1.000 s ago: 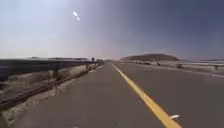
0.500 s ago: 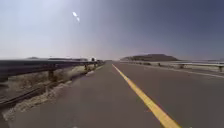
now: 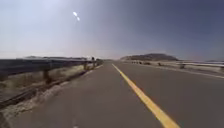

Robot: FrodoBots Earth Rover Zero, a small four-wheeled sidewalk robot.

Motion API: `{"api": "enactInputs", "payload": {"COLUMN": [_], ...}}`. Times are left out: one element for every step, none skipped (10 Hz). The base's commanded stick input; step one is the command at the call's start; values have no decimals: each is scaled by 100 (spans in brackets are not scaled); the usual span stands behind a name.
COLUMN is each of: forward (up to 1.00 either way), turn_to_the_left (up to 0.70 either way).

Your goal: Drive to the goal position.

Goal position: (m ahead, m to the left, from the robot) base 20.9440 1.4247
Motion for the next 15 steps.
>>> {"api": "enactInputs", "payload": {"forward": [50,50,50,50,50,50,50,50,50,50,50,50,50,50,50], "turn_to_the_left": [0,0,0,0,0,0,0,0,0,0,0,0,0,0,0]}}
